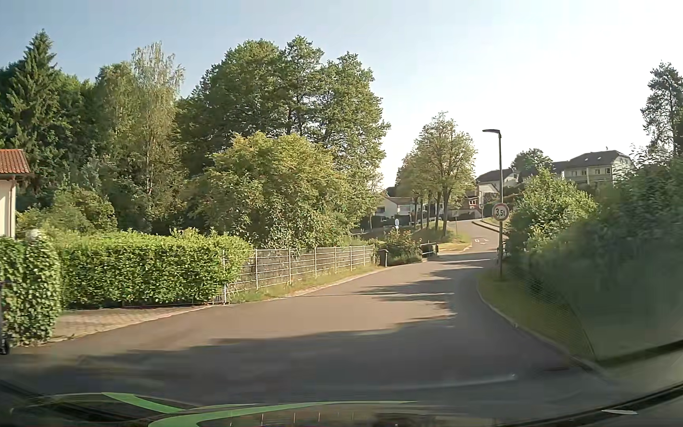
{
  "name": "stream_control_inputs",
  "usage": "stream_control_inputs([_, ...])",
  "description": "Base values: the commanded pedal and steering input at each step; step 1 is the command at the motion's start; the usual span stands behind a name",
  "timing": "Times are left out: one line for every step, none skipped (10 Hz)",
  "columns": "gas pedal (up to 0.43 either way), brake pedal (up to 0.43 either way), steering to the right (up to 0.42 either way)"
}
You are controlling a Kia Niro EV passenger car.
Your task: Follow the waypoints while adhering to traffic rules and regulations
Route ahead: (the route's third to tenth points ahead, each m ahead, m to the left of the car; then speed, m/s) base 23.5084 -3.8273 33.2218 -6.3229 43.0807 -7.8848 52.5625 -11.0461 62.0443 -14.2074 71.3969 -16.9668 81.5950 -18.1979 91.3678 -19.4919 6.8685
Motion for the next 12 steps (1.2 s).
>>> stream_control_inputs([0.020,0.000,0.055])
stream_control_inputs([0.020,0.000,0.055])
stream_control_inputs([0.020,0.000,0.054])
stream_control_inputs([0.020,0.000,0.055])
stream_control_inputs([0.020,0.000,0.054])
stream_control_inputs([0.020,0.000,0.055])
stream_control_inputs([0.039,0.000,0.055])
stream_control_inputs([0.039,0.000,0.055])
stream_control_inputs([0.047,0.000,0.054])
stream_control_inputs([0.059,0.000,0.055])
stream_control_inputs([0.059,0.000,0.055])
stream_control_inputs([0.059,0.000,0.055])
